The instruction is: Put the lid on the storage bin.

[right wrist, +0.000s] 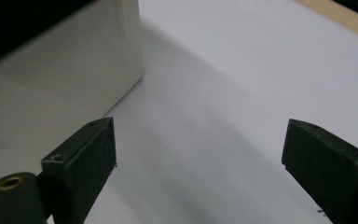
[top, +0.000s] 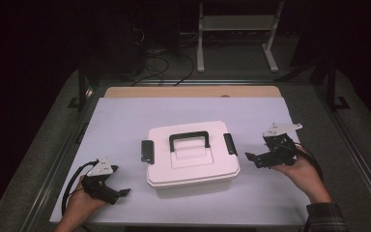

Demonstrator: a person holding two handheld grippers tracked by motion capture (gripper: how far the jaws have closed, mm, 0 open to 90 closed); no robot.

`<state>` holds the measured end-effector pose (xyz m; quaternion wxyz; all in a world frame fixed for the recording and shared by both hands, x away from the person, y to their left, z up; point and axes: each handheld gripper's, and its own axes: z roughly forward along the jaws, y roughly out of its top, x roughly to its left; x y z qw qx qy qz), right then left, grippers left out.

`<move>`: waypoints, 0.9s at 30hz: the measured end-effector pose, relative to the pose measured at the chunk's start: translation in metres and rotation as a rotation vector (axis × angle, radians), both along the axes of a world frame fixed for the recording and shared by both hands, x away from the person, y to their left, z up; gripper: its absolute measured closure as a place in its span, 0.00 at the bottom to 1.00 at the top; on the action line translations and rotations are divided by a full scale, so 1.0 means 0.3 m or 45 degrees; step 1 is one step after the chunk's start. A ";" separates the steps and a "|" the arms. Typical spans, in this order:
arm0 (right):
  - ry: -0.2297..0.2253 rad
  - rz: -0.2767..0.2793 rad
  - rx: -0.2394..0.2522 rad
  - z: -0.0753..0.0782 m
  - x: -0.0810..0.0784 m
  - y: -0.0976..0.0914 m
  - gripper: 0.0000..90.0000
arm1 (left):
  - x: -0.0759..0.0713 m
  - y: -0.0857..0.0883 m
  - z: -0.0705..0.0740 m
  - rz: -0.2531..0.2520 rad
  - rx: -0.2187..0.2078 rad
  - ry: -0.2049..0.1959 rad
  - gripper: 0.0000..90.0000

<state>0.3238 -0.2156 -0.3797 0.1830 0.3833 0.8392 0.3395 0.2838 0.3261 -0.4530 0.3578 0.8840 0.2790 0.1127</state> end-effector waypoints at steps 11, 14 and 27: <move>0.097 -0.069 -0.074 -0.152 -0.016 0.015 0.08 | 0.000 0.000 0.000 0.000 -0.001 -0.001 0.01; 0.132 -0.079 -0.102 -0.176 -0.018 0.019 0.05 | 0.000 0.000 0.000 0.001 -0.001 -0.001 0.01; 0.192 -0.127 -0.067 -0.229 -0.031 0.013 0.03 | 0.000 0.000 0.000 0.000 -0.001 -0.001 0.01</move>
